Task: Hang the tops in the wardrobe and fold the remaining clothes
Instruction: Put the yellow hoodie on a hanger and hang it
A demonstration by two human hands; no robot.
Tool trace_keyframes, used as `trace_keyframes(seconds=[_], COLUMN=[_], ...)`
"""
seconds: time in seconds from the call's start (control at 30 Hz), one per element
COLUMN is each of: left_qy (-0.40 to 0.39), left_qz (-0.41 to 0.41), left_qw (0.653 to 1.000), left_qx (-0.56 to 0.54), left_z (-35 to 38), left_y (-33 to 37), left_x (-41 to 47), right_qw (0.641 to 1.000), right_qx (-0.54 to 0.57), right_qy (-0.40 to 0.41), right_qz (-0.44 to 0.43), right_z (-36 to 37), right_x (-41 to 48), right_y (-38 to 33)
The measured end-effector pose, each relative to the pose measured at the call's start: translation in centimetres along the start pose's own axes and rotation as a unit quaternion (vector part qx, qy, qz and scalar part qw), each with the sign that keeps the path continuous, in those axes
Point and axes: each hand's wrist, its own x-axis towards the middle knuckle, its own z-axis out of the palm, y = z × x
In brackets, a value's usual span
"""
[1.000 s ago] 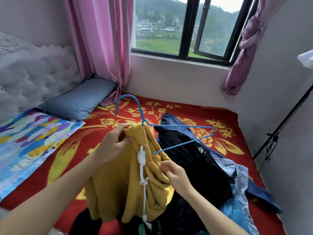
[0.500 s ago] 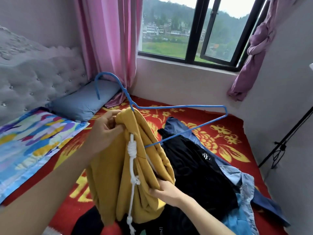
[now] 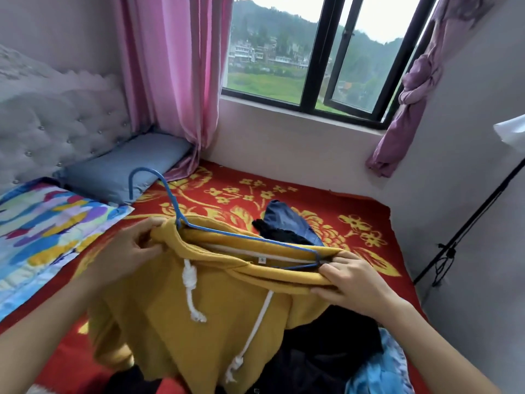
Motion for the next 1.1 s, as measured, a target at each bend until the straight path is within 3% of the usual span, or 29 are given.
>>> trace_keyframes(seconds=[0.17,0.23,0.37,0.47,0.67,0.77,0.93,1.03,1.1], left_qy=[-0.032,-0.024,-0.014,-0.009,0.005,0.023,0.034,0.042,0.037], left_qz=[0.094,0.127,0.129,0.127,0.095,0.078,0.17,0.198,0.192], left_qw=[0.993,0.989,0.989,0.99,0.992,0.99,0.954,0.963,0.971], left_qx=[0.066,0.074,0.07,0.065,0.087,0.117,0.243,0.181,0.135], left_z=[0.9,2.2,4.0,3.7,1.8,-1.0,-2.8,-4.4,-4.0], left_y=[-0.3,0.7,2.2,2.7,2.2,1.6,5.0,6.9,7.9], left_x=[0.1,0.6,1.6,2.2,2.3,2.3,5.2,6.1,6.0], right_qw=[0.986,0.979,0.968,0.963,0.969,0.972,0.991,0.998,0.998], right_qx=[0.113,0.15,0.18,0.161,-0.019,-0.029,-0.103,-0.042,0.02], right_qy=[0.1,0.104,-0.059,-0.17,-0.239,-0.224,-0.084,0.016,0.03], right_qz=[0.066,0.094,0.162,0.136,0.053,0.067,0.003,0.036,0.053], right_z=[-1.6,-2.2,-2.2,-2.8,-4.6,-6.8,-11.0,-12.4,-12.0], right_x=[2.4,4.4,8.1,10.0,10.6,9.6,12.8,13.8,14.2], right_y=[-0.8,-1.7,-2.8,-2.5,-0.2,2.0,3.1,2.8,1.7])
